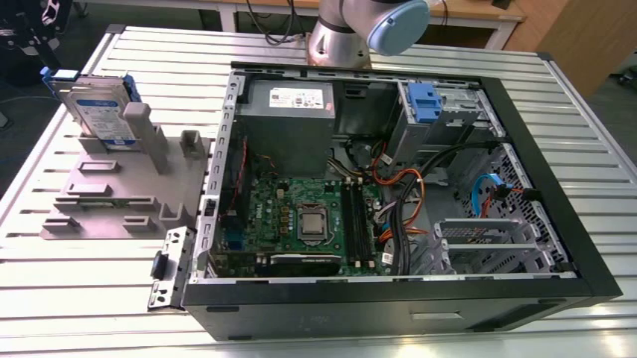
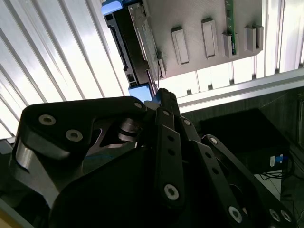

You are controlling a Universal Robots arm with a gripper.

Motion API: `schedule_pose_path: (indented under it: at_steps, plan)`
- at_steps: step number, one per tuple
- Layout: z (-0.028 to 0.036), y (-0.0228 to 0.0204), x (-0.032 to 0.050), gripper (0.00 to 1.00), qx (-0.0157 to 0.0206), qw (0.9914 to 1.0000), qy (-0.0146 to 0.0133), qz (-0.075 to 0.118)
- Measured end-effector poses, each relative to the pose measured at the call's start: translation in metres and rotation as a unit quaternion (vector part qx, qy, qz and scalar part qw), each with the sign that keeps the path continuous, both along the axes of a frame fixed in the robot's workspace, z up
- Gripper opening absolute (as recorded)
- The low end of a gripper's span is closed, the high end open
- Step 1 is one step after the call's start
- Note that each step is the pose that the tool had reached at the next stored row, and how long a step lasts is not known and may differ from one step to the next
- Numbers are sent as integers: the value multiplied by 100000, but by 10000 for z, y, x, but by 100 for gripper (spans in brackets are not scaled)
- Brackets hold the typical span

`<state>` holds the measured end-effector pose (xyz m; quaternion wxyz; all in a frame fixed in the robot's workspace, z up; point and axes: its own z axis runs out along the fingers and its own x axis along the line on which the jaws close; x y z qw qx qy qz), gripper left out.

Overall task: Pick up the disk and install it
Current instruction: 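Pick up the disk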

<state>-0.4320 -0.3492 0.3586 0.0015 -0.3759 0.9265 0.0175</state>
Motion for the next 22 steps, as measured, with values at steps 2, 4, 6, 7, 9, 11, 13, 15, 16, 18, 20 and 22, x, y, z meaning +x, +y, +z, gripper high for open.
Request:
schedule_pose_path:
  at_steps: [2, 4, 6, 7, 9, 11, 13, 15, 16, 18, 20, 22]
  plan:
    - [0, 0, 0, 11, -1, 100000, -2, 78]
    - [0, 0, 0, 11, 0, 100000, 2, 157]
    - [0, 0, 0, 11, -2, 100000, 2, 236]
    - [0, 0, 0, 11, 1, 100000, -1, 277]
    - [0, 0, 0, 11, -1, 99999, 1, 363]
    - [0, 0, 0, 11, -1, 99999, 2, 450]
    - [0, 0, 0, 11, -1, 99999, 0, 536]
    - [0, 0, 0, 11, 0, 99998, -1, 622]
    - [0, 0, 0, 11, -1, 99998, 2, 670]
    - [0, 0, 0, 11, -1, 99997, 1, 751]
    - [0, 0, 0, 11, -1, 99997, 1, 812]
    - [0, 0, 0, 11, 1, 99996, 1, 868]
